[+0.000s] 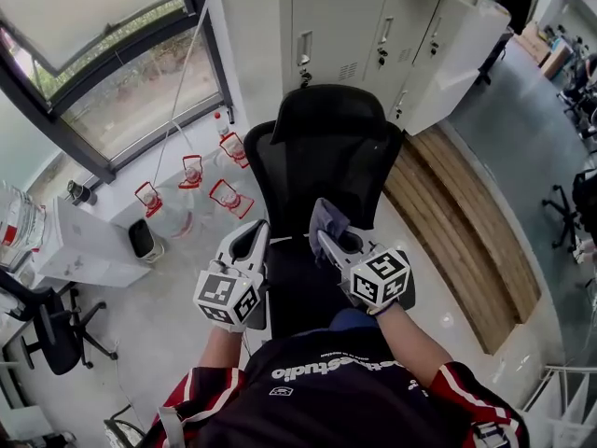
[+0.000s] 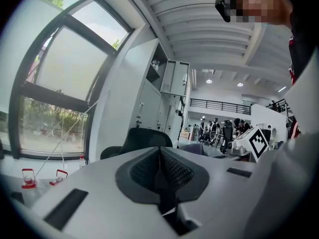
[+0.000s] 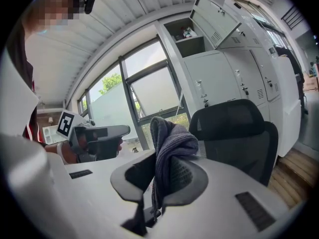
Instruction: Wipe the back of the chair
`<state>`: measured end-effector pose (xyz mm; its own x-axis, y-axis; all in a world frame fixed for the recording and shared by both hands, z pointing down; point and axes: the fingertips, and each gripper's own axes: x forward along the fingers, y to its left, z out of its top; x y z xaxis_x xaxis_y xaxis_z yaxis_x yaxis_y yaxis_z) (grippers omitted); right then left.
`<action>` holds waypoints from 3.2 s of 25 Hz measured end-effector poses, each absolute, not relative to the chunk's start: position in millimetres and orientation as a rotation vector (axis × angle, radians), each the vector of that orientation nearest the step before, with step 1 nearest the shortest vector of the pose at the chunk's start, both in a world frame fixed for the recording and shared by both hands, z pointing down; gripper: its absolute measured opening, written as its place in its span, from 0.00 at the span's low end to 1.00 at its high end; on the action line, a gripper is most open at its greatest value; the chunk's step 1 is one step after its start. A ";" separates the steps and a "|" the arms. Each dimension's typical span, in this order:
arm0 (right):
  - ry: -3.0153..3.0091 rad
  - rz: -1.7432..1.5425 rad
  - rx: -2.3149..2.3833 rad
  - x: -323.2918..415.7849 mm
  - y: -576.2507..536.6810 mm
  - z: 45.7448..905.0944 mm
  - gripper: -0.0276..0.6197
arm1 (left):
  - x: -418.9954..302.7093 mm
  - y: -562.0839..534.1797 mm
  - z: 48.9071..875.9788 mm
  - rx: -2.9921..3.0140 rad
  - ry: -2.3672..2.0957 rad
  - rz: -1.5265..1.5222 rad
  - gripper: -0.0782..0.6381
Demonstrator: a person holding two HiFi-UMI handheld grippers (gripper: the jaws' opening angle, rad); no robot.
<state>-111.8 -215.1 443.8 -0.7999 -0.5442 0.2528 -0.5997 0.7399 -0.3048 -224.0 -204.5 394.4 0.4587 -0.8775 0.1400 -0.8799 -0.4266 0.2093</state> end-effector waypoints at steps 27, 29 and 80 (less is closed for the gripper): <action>-2.748 0.579 0.692 -286.8 -400.2 561.7 0.14 | -298.8 -219.0 410.5 2.292 -1.733 0.050 0.15; -2.730 0.581 0.690 -295.8 -412.3 571.8 0.14 | -297.9 -220.0 413.4 2.289 -1.726 0.062 0.15; -2.540 0.621 1.211 -60.5 -539.0 627.6 0.14 | -190.9 -214.8 430.2 2.429 -1.477 0.179 0.15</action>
<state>-60.5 -539.0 627.6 -0.6188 -0.6731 0.4050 -0.7840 0.5613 -0.2651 -190.9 -214.8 430.2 0.4660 -0.8474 0.2545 -0.8837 -0.4311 0.1825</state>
